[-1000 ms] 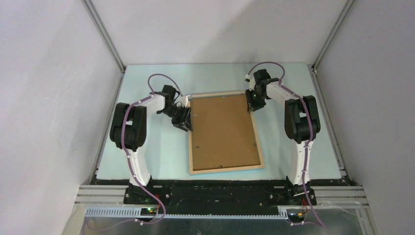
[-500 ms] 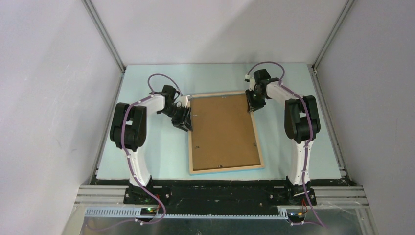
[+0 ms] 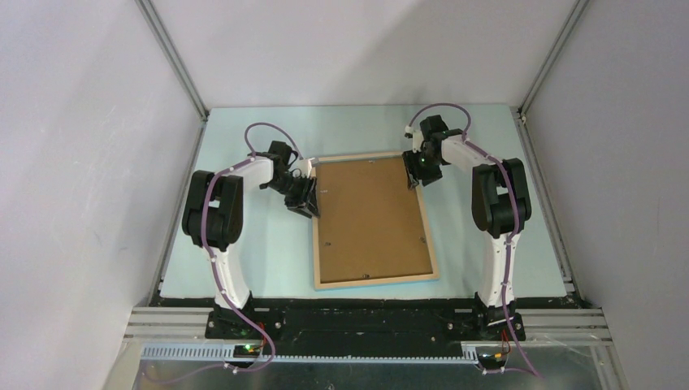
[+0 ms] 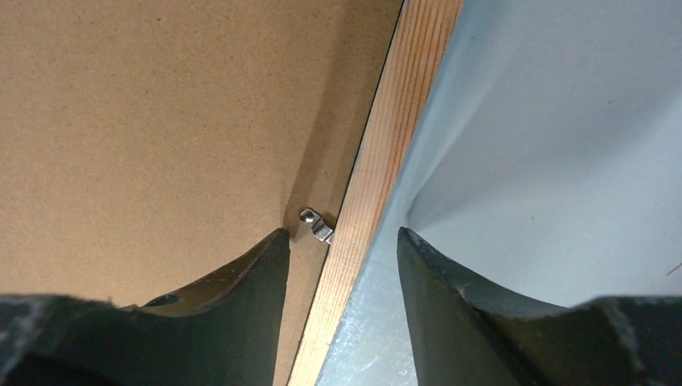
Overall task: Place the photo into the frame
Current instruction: Install the photo frame at the center of the board.
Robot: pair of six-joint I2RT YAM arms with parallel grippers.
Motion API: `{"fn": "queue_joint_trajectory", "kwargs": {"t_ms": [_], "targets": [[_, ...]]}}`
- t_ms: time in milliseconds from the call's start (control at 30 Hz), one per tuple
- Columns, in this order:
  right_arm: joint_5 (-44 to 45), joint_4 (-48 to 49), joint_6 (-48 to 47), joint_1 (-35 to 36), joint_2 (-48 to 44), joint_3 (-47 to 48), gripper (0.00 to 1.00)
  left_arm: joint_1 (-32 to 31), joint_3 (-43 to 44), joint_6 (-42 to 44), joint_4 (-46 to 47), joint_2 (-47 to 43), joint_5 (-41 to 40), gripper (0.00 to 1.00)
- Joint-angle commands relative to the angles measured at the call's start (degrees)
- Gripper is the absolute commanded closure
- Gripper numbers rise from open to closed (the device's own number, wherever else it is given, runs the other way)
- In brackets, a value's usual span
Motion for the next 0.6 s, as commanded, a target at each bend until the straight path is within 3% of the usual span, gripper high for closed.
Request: {"fn": "queue_joint_trajectory", "kwargs": {"t_ms": [0, 200, 567], "targets": [[-0.2, -0.9, -0.5, -0.4, -4.6, 0.9, 0.41, 0.3, 0.5, -0.8, 0.6, -1.1, 1.0, 0.57], [-0.2, -1.3, -1.4, -1.3, -9.6, -2.8, 0.36, 0.7, 0.4, -1.2, 0.9, -1.2, 1.0, 0.55], [-4.4, -2.1, -8.5, -1.7, -23.3, -20.2, 0.32, 1.3, 0.5, -1.6, 1.4, -1.4, 1.2, 0.55]]}}
